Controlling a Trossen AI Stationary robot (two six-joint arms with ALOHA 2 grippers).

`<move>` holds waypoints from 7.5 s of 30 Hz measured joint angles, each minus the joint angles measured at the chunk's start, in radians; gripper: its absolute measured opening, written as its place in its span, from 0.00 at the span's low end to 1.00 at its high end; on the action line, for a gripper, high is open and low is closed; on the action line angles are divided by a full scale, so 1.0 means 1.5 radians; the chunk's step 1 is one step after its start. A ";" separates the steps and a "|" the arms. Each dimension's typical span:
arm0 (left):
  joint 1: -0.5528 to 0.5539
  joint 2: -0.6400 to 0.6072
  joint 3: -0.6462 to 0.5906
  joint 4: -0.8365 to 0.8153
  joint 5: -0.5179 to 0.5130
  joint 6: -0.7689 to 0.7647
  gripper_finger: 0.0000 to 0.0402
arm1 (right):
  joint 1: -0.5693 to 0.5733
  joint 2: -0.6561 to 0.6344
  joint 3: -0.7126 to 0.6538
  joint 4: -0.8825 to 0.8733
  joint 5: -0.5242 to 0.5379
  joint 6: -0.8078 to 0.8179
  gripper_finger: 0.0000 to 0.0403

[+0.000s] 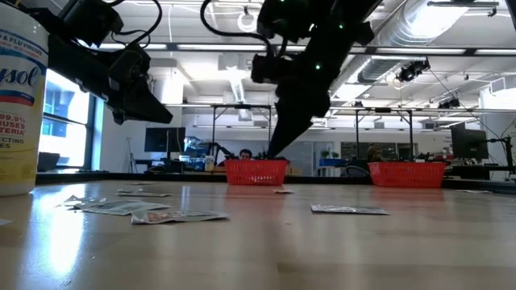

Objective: Pick & Place First Aid Supplies
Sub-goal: Put the ointment pack into the right red bin

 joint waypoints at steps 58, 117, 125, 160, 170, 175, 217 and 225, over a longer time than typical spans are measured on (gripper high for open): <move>0.000 0.000 0.000 0.000 0.000 0.000 0.18 | -0.079 0.035 -0.004 -0.142 -0.042 0.104 0.00; 0.000 0.000 0.000 0.000 0.000 0.000 0.18 | -0.571 -0.247 -0.117 -0.353 0.118 0.350 0.26; 0.000 0.000 0.000 0.000 0.000 0.000 0.18 | -0.442 -0.400 -0.211 -0.434 0.076 0.550 0.23; 0.000 0.000 0.000 0.000 0.000 0.000 0.18 | -0.411 -0.477 -0.566 -0.249 0.053 0.810 0.34; 0.000 0.000 0.000 0.000 0.000 0.000 0.18 | -0.343 -0.475 -0.544 -0.152 -0.049 0.725 0.31; 0.000 0.000 0.000 0.000 0.000 0.000 0.18 | -0.269 -0.474 -0.544 -0.140 -0.038 0.712 0.31; 0.000 0.000 0.000 0.000 0.000 0.000 0.18 | -0.160 -0.398 -0.571 -0.072 0.076 0.638 0.12; 0.000 0.000 0.000 0.000 0.000 0.000 0.18 | -0.161 -0.397 -0.571 -0.071 0.071 0.653 0.01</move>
